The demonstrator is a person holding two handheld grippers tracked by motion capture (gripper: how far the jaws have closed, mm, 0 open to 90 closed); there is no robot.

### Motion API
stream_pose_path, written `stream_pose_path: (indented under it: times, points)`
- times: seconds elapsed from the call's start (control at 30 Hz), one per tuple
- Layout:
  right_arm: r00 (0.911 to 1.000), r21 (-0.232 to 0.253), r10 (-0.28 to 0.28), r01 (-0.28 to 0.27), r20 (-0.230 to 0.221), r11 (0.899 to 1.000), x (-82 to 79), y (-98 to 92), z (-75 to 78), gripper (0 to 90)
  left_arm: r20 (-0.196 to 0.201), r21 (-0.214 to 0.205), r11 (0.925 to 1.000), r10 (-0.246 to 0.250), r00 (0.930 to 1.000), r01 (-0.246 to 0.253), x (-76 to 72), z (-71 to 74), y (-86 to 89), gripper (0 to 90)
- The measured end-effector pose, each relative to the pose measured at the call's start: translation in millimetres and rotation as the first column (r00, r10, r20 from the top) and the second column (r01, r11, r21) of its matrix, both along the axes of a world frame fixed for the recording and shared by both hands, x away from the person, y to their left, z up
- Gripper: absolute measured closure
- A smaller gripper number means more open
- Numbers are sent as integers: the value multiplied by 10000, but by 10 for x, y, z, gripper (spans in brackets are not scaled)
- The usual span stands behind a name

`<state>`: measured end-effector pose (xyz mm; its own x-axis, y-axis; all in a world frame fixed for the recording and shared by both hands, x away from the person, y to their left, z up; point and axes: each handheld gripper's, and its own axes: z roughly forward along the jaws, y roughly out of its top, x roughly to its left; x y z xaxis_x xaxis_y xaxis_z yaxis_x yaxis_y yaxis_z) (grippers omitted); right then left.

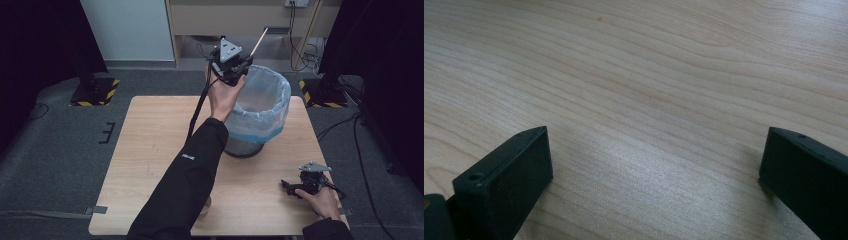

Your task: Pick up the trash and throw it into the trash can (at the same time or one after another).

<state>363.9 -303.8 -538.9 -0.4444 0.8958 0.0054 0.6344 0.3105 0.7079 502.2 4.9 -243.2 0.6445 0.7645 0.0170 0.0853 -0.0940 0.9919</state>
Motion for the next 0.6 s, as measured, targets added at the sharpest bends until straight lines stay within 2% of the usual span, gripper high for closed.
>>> stream_pose_path:
  times: [0.07, 0.17, 0.27, 0.33, 0.37, 0.43, 0.6]
  points:
    - [10000, 9, -8, 8, -6, 10000, -1, 2, 0, 8, -90, -73, 10000, -40, 10000, 40, 35, -25, -31, 850]
    - [10000, -11, 12, -12, -10, 10000, -1, 1, 0, 8, -221, 68, 10000, -27, 9998, 29, 81, -58, -70, 850]
    - [10000, 7, -11, 11, -8, 10000, -1, 3, 0, 8, -480, -23, 9995, -328, 9983, 327, 119, -80, -114, 844]
    - [10000, -14, 12, -12, -7, 10000, -1, 1, 0, 8, -321, -21, 9991, -417, 9986, 417, 124, -91, -137, 794]
    - [10000, -12, 28, -28, -8, 10000, -1, 2, 0, 8, -329, 11, 9989, -474, 9983, 474, 124, -95, -140, 741]
    - [10000, -1, 29, -29, -25, 10000, -3, 3, 0, 8, -311, 189, 9984, -524, 9981, 530, 107, -91, -126, 697]
    - [10000, 1, 45, -45, -25, 10000, -2, 3, 0, 8, -194, 55, 9971, -754, 9970, 755, 7, -35, -5, 566]
